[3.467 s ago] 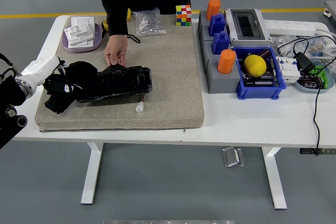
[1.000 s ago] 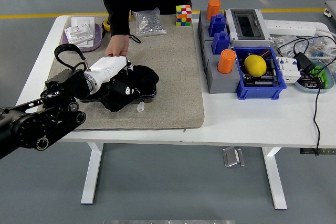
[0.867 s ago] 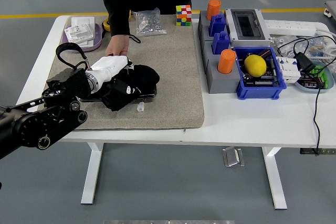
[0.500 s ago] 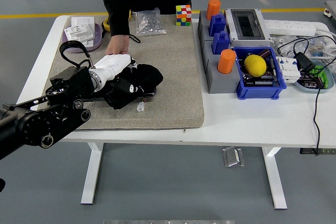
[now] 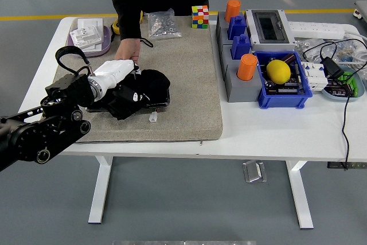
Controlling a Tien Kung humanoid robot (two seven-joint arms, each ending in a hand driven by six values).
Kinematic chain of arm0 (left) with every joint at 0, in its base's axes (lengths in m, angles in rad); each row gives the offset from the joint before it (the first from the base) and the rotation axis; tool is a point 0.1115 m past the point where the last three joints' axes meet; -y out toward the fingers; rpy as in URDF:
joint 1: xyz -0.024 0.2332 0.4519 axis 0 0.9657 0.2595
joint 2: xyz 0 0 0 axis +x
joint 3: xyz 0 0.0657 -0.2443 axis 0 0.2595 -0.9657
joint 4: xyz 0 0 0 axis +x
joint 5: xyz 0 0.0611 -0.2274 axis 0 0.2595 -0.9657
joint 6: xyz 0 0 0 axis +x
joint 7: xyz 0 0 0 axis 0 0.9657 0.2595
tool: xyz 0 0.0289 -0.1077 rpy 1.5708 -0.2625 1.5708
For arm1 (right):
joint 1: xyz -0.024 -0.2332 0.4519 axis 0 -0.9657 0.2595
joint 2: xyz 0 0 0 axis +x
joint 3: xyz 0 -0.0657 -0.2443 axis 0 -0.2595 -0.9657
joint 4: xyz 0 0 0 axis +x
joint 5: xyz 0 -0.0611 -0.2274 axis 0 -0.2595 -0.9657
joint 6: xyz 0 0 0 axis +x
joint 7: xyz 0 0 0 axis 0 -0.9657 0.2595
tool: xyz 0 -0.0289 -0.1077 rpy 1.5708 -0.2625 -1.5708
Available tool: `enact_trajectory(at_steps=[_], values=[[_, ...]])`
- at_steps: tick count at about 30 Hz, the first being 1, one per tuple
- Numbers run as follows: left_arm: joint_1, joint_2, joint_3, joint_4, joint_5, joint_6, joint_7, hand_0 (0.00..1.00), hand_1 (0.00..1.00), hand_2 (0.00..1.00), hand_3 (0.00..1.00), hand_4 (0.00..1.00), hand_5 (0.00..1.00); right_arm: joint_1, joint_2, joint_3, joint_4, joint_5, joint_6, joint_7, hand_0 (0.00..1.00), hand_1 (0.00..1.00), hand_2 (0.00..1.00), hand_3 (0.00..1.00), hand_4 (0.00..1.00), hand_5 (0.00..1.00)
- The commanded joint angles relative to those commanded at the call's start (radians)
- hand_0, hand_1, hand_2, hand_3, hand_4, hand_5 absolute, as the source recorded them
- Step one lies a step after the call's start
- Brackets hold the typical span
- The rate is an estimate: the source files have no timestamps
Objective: Pick the rag up,wipe the panel,place it on the desk
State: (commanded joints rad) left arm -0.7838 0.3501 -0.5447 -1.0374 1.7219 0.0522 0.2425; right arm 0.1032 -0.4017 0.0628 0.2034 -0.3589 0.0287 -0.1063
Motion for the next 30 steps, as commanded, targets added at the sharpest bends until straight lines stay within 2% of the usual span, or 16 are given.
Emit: enact_trajectory(at_steps=[15, 24, 30], values=[[0.037, 0.086, -0.012, 0.001, -0.009, 0.003, -0.005, 0.223, 0.157, 0.459, 0.399, 0.305, 0.002, -0.017, 0.005, -0.015, -0.002, 0.034, -0.003, 0.006, 0.696, 0.665, 0.686, 0.592, 0.954, 0.447], [0.06, 0.119, -0.025, 0.005, -0.001, 0.007, -0.008, 0.224, 0.156, 0.458, 0.397, 0.301, 0.002, -0.021, 0.006, -0.011, -0.003, 0.037, -0.002, 0.003, 0.693, 0.665, 0.687, 0.593, 0.954, 0.447], [0.062, 0.131, -0.036, 0.007, 0.008, 0.008, -0.009, 0.222, 0.155, 0.458, 0.397, 0.298, 0.002, -0.023, 0.008, -0.008, -0.004, 0.035, -0.002, 0.002, 0.695, 0.664, 0.687, 0.593, 0.955, 0.446]])
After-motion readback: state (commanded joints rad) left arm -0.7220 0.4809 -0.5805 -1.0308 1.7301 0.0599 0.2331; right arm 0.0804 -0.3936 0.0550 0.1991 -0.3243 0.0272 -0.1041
